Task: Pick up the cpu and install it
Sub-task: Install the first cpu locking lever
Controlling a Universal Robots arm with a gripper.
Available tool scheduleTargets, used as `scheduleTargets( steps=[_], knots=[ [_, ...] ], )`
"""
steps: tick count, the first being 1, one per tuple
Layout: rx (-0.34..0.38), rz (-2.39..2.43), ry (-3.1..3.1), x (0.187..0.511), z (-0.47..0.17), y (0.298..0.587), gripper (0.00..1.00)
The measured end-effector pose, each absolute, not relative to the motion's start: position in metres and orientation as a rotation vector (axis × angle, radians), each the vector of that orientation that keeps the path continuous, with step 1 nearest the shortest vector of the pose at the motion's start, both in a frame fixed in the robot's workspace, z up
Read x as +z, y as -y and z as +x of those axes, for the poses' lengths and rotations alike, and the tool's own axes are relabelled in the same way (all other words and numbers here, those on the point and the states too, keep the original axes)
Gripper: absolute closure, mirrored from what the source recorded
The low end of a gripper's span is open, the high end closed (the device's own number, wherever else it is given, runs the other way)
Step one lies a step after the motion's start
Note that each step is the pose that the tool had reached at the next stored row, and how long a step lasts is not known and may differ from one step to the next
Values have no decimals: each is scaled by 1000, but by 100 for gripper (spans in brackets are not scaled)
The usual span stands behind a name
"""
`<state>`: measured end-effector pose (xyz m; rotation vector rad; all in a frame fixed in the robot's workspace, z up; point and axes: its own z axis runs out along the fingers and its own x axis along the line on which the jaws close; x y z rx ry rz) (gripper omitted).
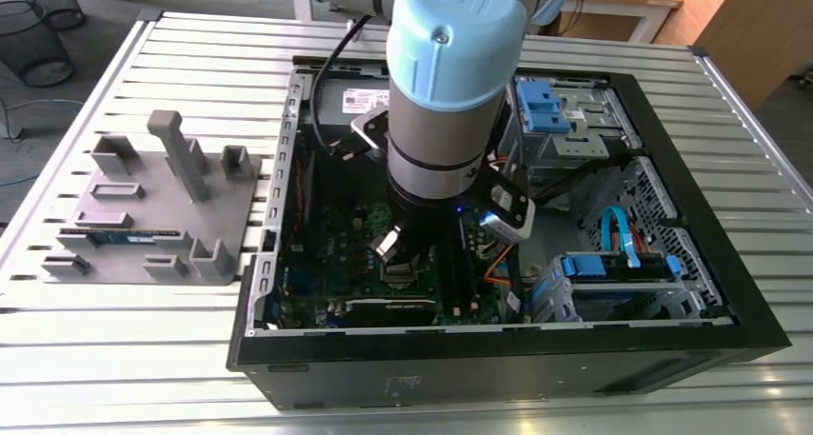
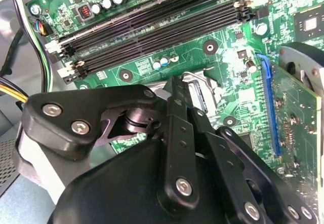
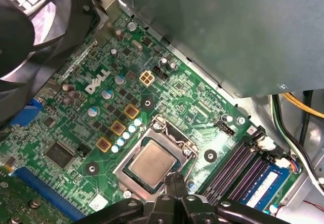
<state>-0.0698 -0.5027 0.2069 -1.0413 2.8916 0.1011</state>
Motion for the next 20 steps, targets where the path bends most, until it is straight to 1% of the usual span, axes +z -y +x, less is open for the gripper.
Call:
scheduleTargets(
  steps=[20],
  knots=[
    [85, -972, -2894, 197, -74, 504, 89]
  ],
)
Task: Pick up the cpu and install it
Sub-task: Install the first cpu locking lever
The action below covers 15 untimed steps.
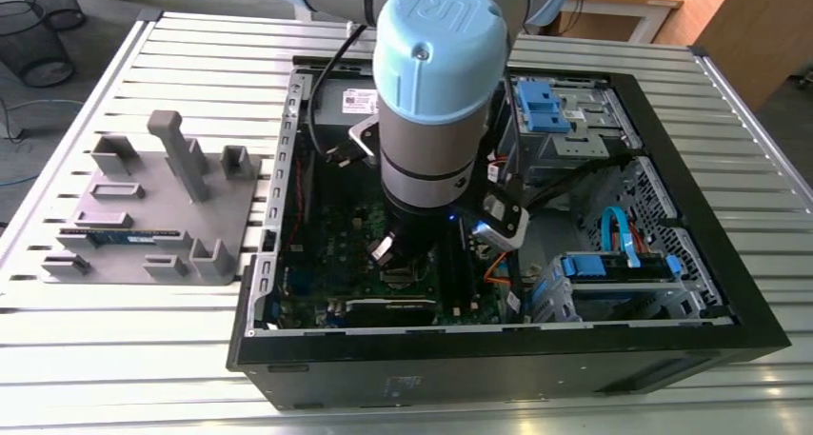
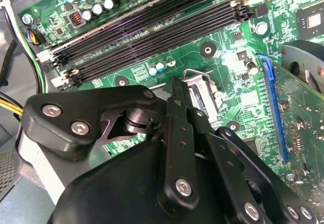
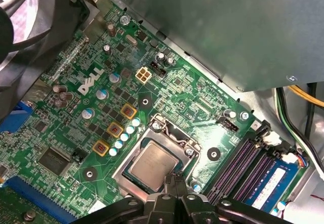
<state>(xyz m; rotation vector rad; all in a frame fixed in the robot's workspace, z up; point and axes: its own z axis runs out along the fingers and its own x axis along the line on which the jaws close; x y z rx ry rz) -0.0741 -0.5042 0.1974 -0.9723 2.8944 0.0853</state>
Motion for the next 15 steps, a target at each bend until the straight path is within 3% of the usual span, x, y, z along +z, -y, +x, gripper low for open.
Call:
scheduleTargets(
  steps=[15],
  knots=[
    [88, -1032, -2882, 195, -70, 505, 89]
  ],
)
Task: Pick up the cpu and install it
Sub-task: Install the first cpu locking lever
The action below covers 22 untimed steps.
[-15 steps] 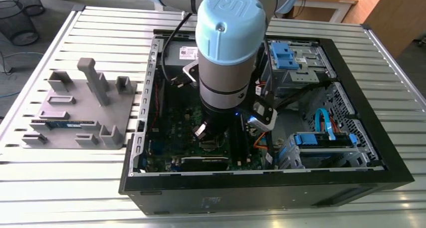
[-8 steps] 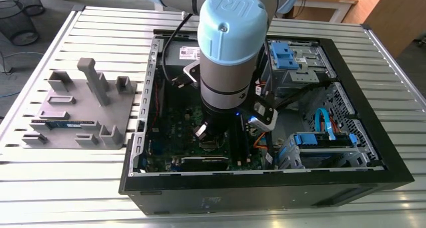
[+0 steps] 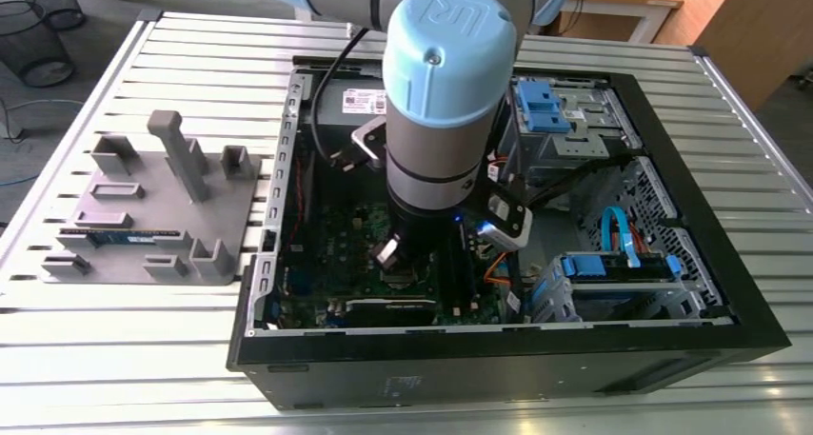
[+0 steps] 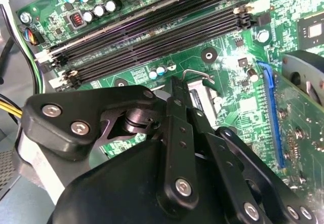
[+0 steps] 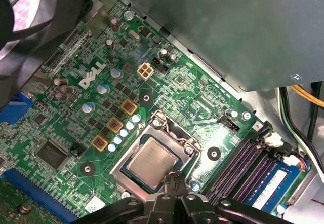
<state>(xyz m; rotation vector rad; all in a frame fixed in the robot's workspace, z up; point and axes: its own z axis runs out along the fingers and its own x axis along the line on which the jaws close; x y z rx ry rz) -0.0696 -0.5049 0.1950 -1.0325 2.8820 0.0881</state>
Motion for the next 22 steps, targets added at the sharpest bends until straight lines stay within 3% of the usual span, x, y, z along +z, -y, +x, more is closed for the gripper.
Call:
scheduleTargets(
  steps=[22],
  knots=[
    [91, -1101, -2858, 188, -63, 512, 89]
  ],
)
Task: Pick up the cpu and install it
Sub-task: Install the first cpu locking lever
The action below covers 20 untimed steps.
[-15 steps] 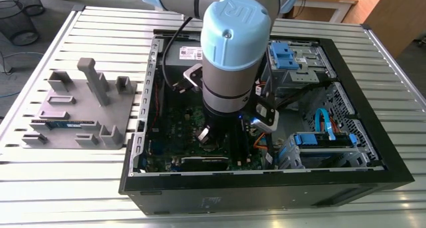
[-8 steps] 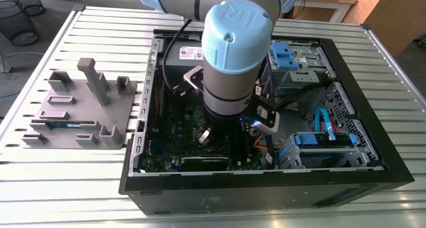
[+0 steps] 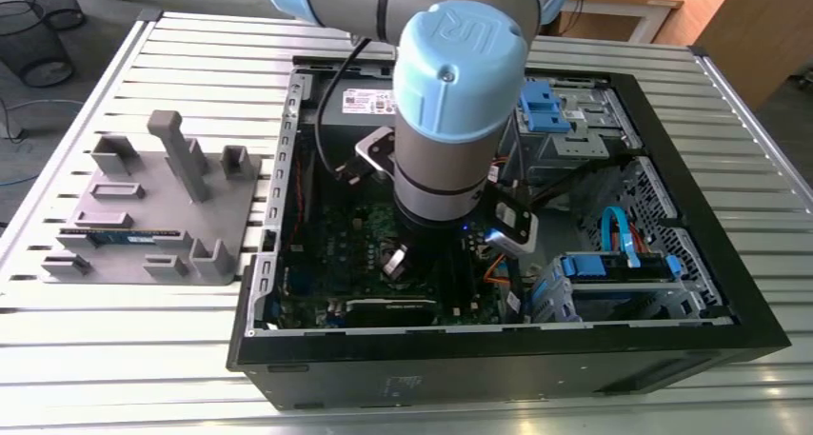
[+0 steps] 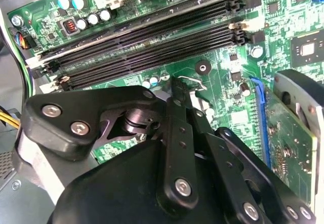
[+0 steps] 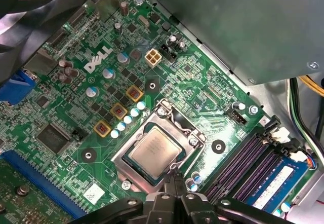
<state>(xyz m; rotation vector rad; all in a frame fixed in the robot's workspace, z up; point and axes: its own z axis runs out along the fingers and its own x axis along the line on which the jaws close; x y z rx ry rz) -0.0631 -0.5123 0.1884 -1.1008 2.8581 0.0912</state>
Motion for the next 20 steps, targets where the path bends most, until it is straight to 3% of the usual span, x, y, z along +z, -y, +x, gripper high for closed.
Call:
scheduleTargets(
  steps=[20],
  knots=[
    [95, -1146, -2840, 185, -59, 519, 89]
  ],
)
